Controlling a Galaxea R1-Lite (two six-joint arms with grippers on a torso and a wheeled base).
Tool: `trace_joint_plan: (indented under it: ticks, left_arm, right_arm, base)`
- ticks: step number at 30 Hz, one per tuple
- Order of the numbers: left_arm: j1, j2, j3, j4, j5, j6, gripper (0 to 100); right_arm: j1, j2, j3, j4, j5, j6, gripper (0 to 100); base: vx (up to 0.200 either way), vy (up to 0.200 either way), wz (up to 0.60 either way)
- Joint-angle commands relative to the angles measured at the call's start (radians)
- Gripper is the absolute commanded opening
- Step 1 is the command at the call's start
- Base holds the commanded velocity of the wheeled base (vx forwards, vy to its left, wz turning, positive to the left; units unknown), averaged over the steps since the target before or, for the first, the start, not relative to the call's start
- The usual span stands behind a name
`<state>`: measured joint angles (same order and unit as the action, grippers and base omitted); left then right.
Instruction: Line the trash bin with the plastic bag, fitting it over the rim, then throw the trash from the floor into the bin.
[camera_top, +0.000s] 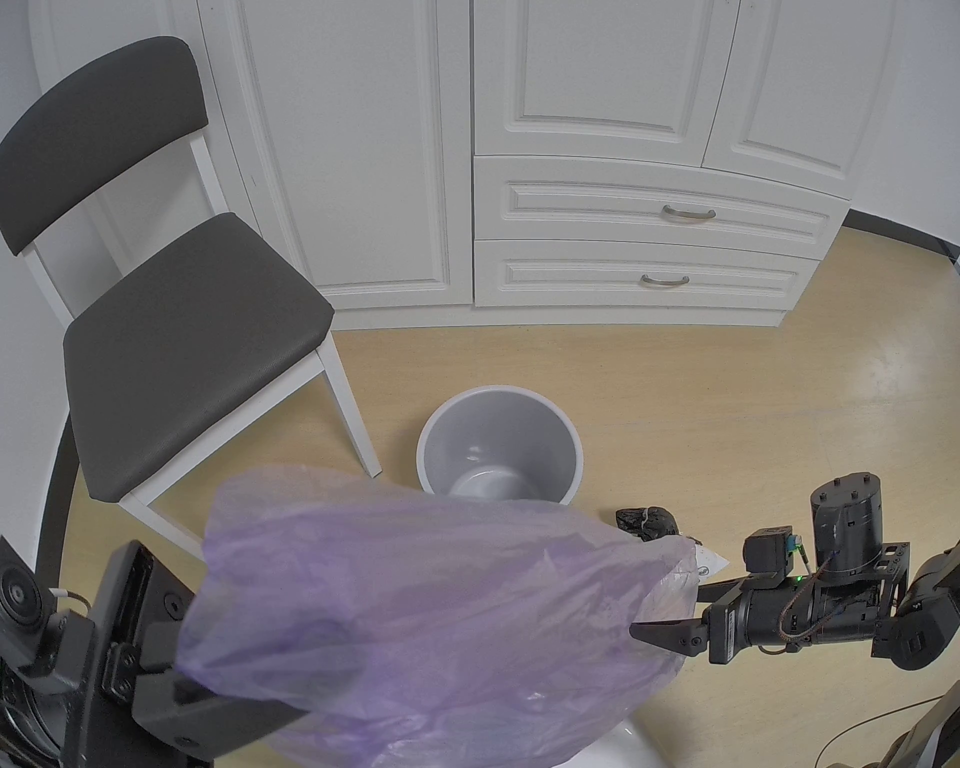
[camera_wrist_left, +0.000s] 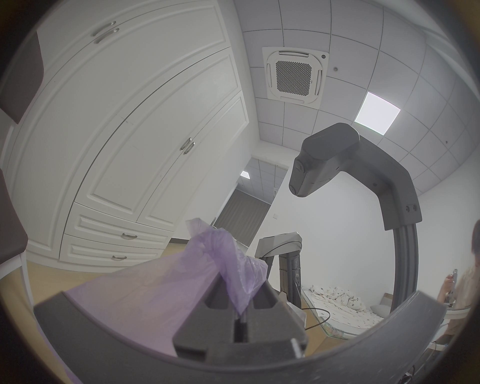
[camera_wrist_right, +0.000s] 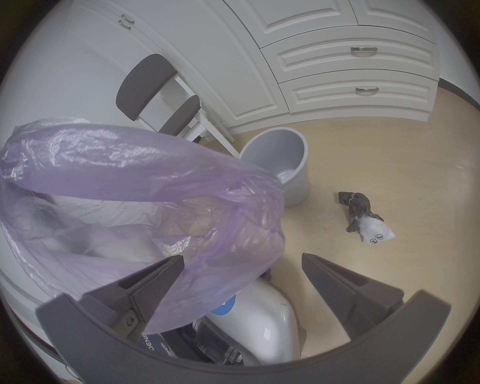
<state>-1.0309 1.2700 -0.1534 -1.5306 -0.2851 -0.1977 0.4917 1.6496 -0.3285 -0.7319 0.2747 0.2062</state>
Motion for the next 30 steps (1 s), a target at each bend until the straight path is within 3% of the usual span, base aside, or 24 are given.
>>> trace_joint_plan:
  ticks: [1,2,16,30]
  left_arm:
    - [-0.008,0.005,0.000,0.000,0.000,0.000,0]
    - [-0.008,0.005,0.000,0.000,0.000,0.000,0]
    - [-0.008,0.019,0.002,0.001,0.001,-0.011,0]
    - [0.021,0.069,-0.023,0.012,0.041,-0.011,0]
  right_arm:
    - [-0.001,0.035,-0.010,-0.003,0.001,0.010,100]
    - [-0.001,0.035,-0.010,-0.003,0.001,0.010,0]
    - [-0.002,0.033,0.023,-0.170,0.006,0.065,0]
    - [-0.002,-0.022,-0.015,-0.150,-0.060,0.087,0]
  base:
    - [0.000,0.000,0.00]
    - [0.000,0.000,0.00]
    - [0.000,0.000,0.00]
    - [0.000,0.000,0.00]
